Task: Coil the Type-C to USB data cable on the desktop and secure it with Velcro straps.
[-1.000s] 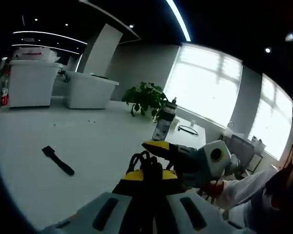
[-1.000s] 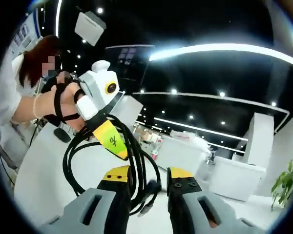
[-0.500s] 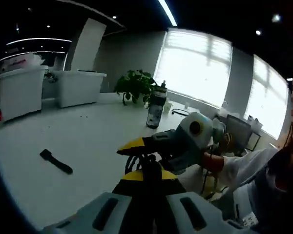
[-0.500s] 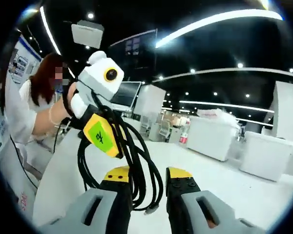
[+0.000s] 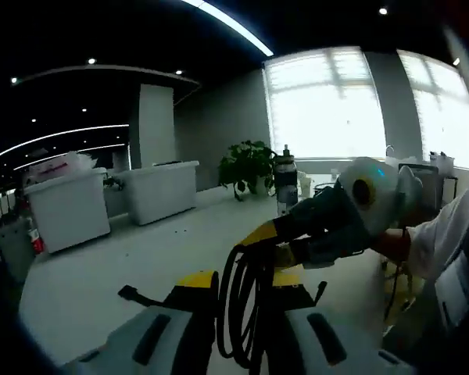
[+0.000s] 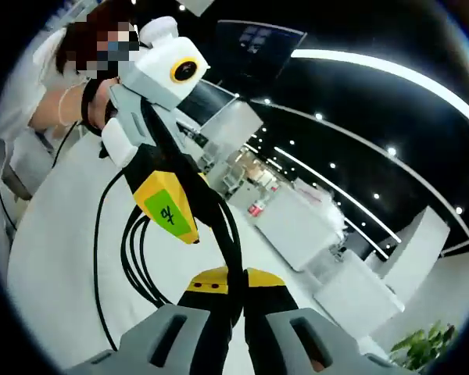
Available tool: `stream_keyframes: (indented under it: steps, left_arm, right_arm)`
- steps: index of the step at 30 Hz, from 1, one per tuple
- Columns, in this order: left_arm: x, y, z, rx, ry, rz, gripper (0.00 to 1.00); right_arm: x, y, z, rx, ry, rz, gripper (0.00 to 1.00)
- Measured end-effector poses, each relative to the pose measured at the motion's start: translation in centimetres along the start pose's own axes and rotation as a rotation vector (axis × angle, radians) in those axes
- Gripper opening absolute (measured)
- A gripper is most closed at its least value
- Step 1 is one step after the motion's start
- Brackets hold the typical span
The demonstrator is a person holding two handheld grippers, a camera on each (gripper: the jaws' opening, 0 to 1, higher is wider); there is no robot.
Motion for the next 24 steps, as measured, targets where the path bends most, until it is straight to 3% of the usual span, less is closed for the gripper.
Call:
stream_keyframes:
  steps: [1,3,5,6,9,13,15,17,19,21,24]
  left_arm:
    - [-1.0,1.2,0.5,-0.011,-0.021,0.04,0.31]
    - [-1.5,0.9,0.6,-0.012,-0.033,0.13,0.32]
    - [-1.7,0.3,0.9,-0.016,0.002,0.208,0.31]
    - [-1.9,0.1,0.9,-0.014,0.014,0.251,0.3]
    - [-2.1,-0.1,0.9,0.003,0.061,0.324,0.31]
    - [-1.3,-0.8,1.2,0.097,0.147,0.367,0.31]
    - [-1.2,-1.1,1.3,0.125,0.161,0.333,0.23]
    - [-1.2,-1.0,1.3,0.113,0.161,0.349,0.15]
    - [-1.2,-0.9,1.3,0.067,0.154,0.382,0.1]
    - [-1.2,-0.8,1.3,0.04,0.153,0.348,0.08]
    - [-1.3,-0.1,1.4,0.014,0.154,0.25,0.07]
  right_arm:
    - [-0.3,0.0,-0.1,0.005,0.002,-0.028,0.03]
    - [-1.0,0.1,-0.2,0.018,0.03,-0.125,0.03]
    - [-1.8,0.5,-0.3,0.012,0.044,-0.237,0.03]
    - [-2.0,0.6,-0.3,0.015,0.105,-0.309,0.03]
    - [-2.5,0.8,-0.6,0.008,0.097,-0.445,0.03]
    - [-3.4,1.3,-1.1,-0.057,0.061,-0.605,0.03]
    - [-3.6,1.7,-1.2,-0.077,0.063,-0.645,0.03]
    - [-3.4,1.5,-1.1,-0.056,0.064,-0.64,0.03]
    - [-3.2,1.4,-0.9,-0.018,0.006,-0.609,0.04]
    - [-2.8,1.1,-0.9,0.013,-0.026,-0.467,0.07]
    - [-2.4,0.1,-1.2,0.072,-0.116,-0.325,0.18]
Point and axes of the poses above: the point that each gripper's makers call its tool centre point, and the gripper's own axes: z roughly forward along the fingers, y roughly to its left, x roughly out of its underside, the point moved 9 cm from there along -z, roughly backward along the fingers, and after that the axes turned 13 degrees about -x, right-handed, at the moved point
